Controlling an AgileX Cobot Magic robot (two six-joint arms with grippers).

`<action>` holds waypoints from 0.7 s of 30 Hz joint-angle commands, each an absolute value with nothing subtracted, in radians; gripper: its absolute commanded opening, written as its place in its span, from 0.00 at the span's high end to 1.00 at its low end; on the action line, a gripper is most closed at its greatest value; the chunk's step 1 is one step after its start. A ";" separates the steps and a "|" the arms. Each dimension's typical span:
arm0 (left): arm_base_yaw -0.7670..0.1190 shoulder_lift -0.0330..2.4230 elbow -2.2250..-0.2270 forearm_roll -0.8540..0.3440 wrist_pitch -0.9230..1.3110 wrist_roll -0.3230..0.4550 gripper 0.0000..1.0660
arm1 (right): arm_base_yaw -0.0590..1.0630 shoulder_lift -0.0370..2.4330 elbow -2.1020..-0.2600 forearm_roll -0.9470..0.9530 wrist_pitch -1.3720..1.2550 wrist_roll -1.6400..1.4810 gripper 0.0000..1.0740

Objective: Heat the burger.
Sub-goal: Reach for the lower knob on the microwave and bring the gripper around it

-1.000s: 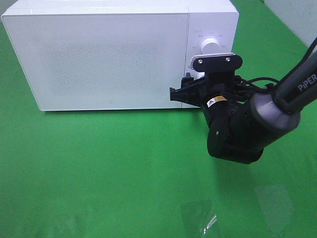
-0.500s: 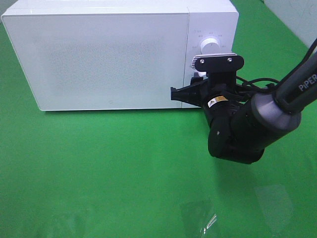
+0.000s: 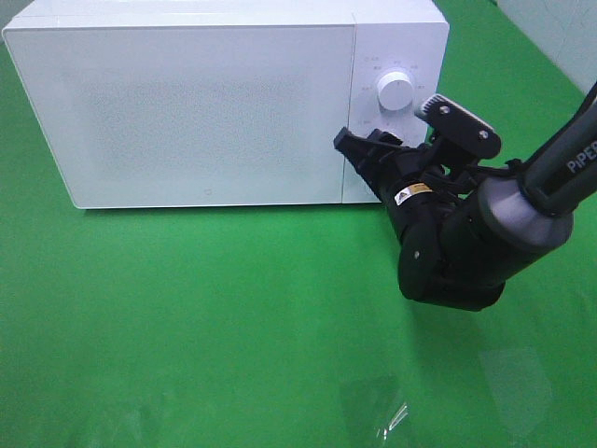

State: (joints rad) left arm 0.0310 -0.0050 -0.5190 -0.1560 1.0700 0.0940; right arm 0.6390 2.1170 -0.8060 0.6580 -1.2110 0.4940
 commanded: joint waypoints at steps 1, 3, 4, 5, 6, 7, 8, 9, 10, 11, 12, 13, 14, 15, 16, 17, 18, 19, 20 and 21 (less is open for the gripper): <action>0.027 -0.011 -0.516 -0.161 1.062 0.090 0.05 | 0.639 2.105 -0.828 0.482 -1.218 1.013 0.94; 0.027 -0.011 -0.516 -0.161 1.062 0.090 0.05 | 0.639 2.105 -0.828 0.457 -1.222 1.177 0.95; 0.027 -0.011 -0.516 -0.161 1.062 0.090 0.05 | 0.639 2.105 -0.828 0.457 -1.222 1.177 0.95; 0.027 -0.011 -0.516 -0.161 1.062 0.090 0.05 | 0.639 2.105 -0.828 0.431 -1.229 1.305 0.96; 0.027 -0.011 -0.516 -0.161 1.062 0.090 0.05 | 0.639 2.105 -0.828 0.414 -1.244 1.414 0.97; 0.027 -0.011 -0.516 -0.161 1.062 0.090 0.05 | 0.639 2.105 -0.828 0.414 -1.244 1.414 0.97; 0.027 -0.011 -0.516 -0.161 1.062 0.090 0.05 | 0.639 2.105 -0.828 0.406 -1.252 1.465 0.97; 0.027 -0.011 -0.516 -0.161 1.062 0.090 0.05 | 0.639 2.105 -0.828 0.406 -1.252 1.465 0.97; 0.027 -0.011 -0.516 -0.161 1.062 0.090 0.05 | 0.639 2.105 -0.828 0.393 -1.268 1.532 0.98; 0.027 -0.011 -0.516 -0.161 1.062 0.090 0.05 | 0.639 2.105 -0.828 0.393 -1.268 1.532 0.98; 0.027 -0.011 -0.516 -0.161 1.062 0.090 0.05 | 0.639 2.105 -0.828 0.393 -1.276 1.546 0.98; 0.027 -0.011 -0.516 -0.161 1.062 0.090 0.05 | 0.639 2.105 -0.828 0.393 -1.276 1.546 0.98; 0.027 -0.011 -0.516 -0.161 1.062 0.090 0.05 | 0.639 2.105 -0.828 0.393 -1.279 1.559 0.98; 0.027 -0.011 -0.516 -0.161 1.062 0.090 0.05 | 0.639 2.105 -0.828 0.393 -1.280 1.564 0.98; 0.027 -0.011 -0.516 -0.161 1.062 0.090 0.05 | 0.639 2.105 -0.828 0.393 -1.280 1.564 0.98; 0.027 -0.011 -0.516 -0.161 1.062 0.090 0.05 | 0.639 2.105 -0.828 0.393 -1.282 1.564 0.98; 0.027 -0.011 -0.516 -0.161 1.062 0.090 0.05 | 0.639 2.105 -0.828 0.393 -1.282 1.564 0.98; 0.027 -0.011 -0.516 -0.161 1.062 0.090 0.05 | 0.639 2.105 -0.828 0.393 -1.286 1.564 0.98; 0.027 -0.011 -0.516 -0.161 1.062 0.090 0.05 | 0.639 2.105 -0.828 0.393 -1.286 1.564 0.98; 0.027 -0.011 -0.516 -0.161 1.062 0.090 0.05 | 0.639 2.105 -0.828 0.393 -1.293 1.562 0.98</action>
